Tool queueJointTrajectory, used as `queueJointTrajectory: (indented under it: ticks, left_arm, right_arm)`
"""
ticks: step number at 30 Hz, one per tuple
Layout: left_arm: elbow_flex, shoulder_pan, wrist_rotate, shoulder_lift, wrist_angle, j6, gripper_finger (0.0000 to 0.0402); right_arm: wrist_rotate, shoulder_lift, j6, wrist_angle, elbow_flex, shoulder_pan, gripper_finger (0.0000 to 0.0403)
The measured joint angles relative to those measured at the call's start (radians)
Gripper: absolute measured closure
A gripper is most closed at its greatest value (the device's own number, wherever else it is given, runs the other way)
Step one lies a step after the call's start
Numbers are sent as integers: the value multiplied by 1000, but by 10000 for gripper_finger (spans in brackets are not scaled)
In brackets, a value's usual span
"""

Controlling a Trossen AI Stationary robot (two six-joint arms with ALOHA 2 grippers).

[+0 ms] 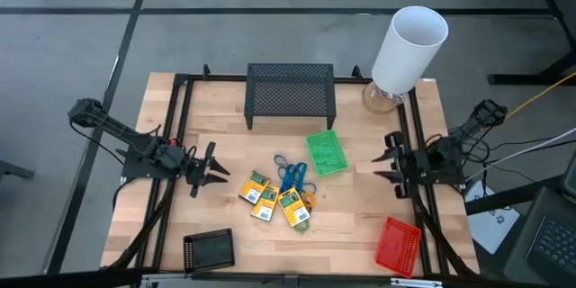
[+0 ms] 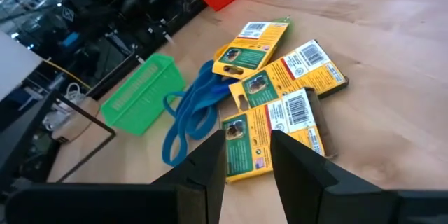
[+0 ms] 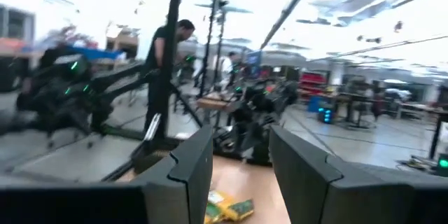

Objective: Pick & Place Office Desk Supplies
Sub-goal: Put the crayon box into the red basket

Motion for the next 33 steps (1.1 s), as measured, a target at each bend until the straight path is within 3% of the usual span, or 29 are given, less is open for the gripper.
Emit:
queueJointTrajectory:
  ticks: [7, 15, 22, 26, 33]
  left_arm:
    - [0, 0, 5, 0, 45, 8, 290]
    - [0, 0, 157, 0, 59, -117, 290]
    - [0, -1, 307, 0, 255, -417, 290]
    - [0, -1, 307, 0, 350, -529, 290]
    - [0, -1, 223, 0, 423, -542, 290]
  right_arm:
    - [0, 81, 140, 19, 0, -79, 259]
    - [0, 149, 157, 98, 0, -130, 259]
    - [0, 150, 155, 133, 0, -149, 259]
    - [0, 150, 158, 132, 0, -151, 259]
    - [24, 151, 158, 132, 0, -151, 259]
